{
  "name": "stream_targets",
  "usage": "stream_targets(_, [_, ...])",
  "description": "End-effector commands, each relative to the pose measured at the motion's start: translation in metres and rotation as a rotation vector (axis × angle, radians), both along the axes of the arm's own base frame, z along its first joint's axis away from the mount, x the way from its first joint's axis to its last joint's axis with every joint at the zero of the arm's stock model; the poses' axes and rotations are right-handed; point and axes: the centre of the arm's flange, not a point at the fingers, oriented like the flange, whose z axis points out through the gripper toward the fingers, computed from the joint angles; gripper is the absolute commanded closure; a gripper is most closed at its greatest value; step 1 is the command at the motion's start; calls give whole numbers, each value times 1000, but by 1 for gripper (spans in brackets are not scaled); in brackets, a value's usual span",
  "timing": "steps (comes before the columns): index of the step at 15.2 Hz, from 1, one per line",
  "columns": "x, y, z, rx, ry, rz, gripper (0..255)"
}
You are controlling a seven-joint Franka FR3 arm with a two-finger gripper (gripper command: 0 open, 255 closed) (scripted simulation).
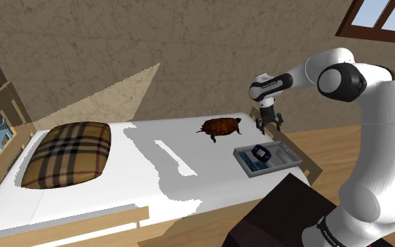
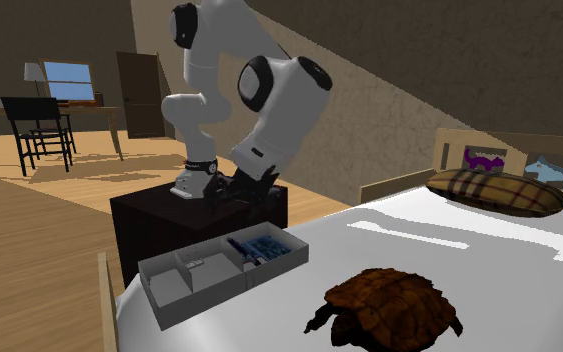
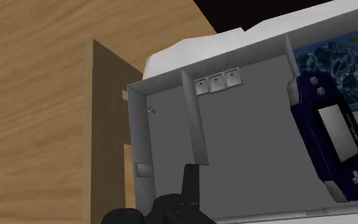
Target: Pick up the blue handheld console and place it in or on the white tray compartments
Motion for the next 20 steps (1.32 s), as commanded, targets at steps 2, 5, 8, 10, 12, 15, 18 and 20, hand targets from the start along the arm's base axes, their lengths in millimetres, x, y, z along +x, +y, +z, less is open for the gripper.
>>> stream_targets(2, [6,33,-31,10,-3,365,0])
stream_targets(5, [-2,30,-44,10,-3,365,0])
stream_targets(8, [-10,26,-57,10,-3,365,0])
stream_targets(10, [-14,24,-64,10,-3,365,0])
stream_targets(12, [-14,24,-64,10,-3,365,0])
stream_targets(15, [-14,24,-64,10,-3,365,0])
stream_targets(18, [-14,24,-64,10,-3,365,255])
stream_targets(20, [-14,24,-64,10,-3,365,255])
